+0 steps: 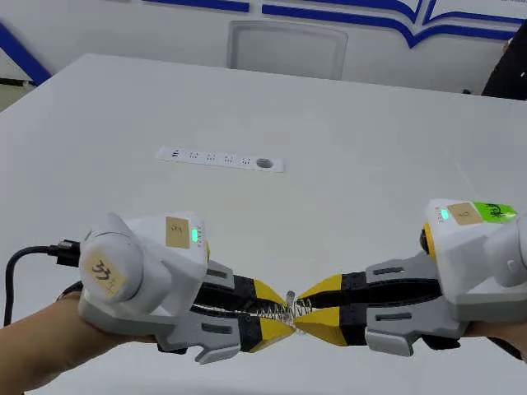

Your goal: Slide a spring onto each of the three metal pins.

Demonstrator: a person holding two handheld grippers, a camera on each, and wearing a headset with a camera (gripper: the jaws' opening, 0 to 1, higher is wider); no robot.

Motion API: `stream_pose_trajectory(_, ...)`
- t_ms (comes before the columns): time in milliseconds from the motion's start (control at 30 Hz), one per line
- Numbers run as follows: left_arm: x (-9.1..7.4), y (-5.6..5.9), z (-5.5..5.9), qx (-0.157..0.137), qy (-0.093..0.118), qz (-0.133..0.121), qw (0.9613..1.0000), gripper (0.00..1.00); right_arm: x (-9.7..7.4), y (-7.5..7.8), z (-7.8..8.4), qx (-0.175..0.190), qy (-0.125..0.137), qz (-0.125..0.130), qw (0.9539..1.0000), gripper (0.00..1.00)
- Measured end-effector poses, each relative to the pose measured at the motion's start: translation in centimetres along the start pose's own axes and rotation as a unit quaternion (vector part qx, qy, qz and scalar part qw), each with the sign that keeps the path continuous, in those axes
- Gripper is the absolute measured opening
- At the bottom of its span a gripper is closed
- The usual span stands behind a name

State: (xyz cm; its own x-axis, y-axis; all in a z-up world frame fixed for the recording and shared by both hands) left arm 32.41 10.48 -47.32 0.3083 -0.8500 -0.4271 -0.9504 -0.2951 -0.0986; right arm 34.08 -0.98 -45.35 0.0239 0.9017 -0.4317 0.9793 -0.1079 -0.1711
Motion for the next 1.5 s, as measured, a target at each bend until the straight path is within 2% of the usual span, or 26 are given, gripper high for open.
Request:
stream_pose_trajectory(133, 0.0, 0.1, 0.0, 0.007, -0.004, 0.002, 1.0000, 0.11, 0.1, -0.2, -0.1, 0.000, 0.002, -0.003, 1.0000, 0.12)
stream_pose_trajectory(300, 0.1, 0.2, -0.1, 0.008, -0.004, 0.003, 1.0000, 0.11, 0.2, -0.7, -1.3, 0.013, 0.035, -0.011, 0.9992, 0.12)
stream_pose_trajectory(500, 0.2, -0.1, -0.1, 0.004, -0.006, -0.004, 1.0000, 0.11, 0.8, -0.8, -2.5, -0.007, 0.042, -0.004, 0.9991, 0.12)
stream_pose_trajectory(700, 0.1, -0.3, 0.0, 0.005, -0.011, -0.010, 0.9999, 0.11, 1.3, -0.9, -2.7, -0.019, 0.041, 0.004, 0.9990, 0.11)
stream_pose_trajectory(833, 0.1, -0.3, -0.2, 0.003, -0.005, -0.010, 0.9999, 0.11, 1.2, -1.0, -2.9, -0.020, 0.047, 0.005, 0.9987, 0.11)
stream_pose_trajectory(1033, 0.1, -0.8, -0.5, 0.007, 0.010, -0.036, 0.9993, 0.11, 0.9, -0.6, -3.3, -0.021, 0.050, 0.024, 0.9982, 0.10)
stream_pose_trajectory(1100, -0.3, -1.1, -0.7, -0.009, 0.020, -0.040, 0.9990, 0.12, 0.5, -0.3, -3.6, -0.015, 0.058, 0.030, 0.9978, 0.10)
stream_pose_trajectory(1167, -0.8, -1.5, -0.6, -0.051, 0.036, -0.048, 0.9969, 0.12, 0.1, -0.1, -4.0, -0.009, 0.069, 0.036, 0.9970, 0.10)
stream_pose_trajectory(1233, -1.4, -2.0, -0.3, -0.048, 0.040, -0.060, 0.9963, 0.12, -0.4, 0.3, -4.3, -0.011, 0.073, 0.046, 0.9962, 0.10)
stream_pose_trajectory(1367, -2.6, -2.6, 0.9, -0.052, 0.015, -0.081, 0.9952, 0.08, -1.7, 1.5, -4.9, -0.007, 0.088, 0.070, 0.9937, 0.10)
stream_pose_trajectory(1500, -3.6, -2.9, 1.7, -0.066, 0.017, -0.094, 0.9933, 0.08, -3.1, 3.1, -5.0, -0.002, 0.092, 0.098, 0.9909, 0.10)
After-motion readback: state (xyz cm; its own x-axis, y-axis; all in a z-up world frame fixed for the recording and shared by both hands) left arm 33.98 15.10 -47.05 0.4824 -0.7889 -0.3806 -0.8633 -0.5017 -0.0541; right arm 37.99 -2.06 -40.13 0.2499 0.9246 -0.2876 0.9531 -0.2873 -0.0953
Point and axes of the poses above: the centre of the closed fingertips' face, and the gripper's own axes: x roughly forward along the fingers, y roughly to its right, z roughly out of its underside, the point moved 7 cm from there along -x, roughly backward along the fingers, and after that the axes turned 3 degrees about x, right-handed, at the moved point
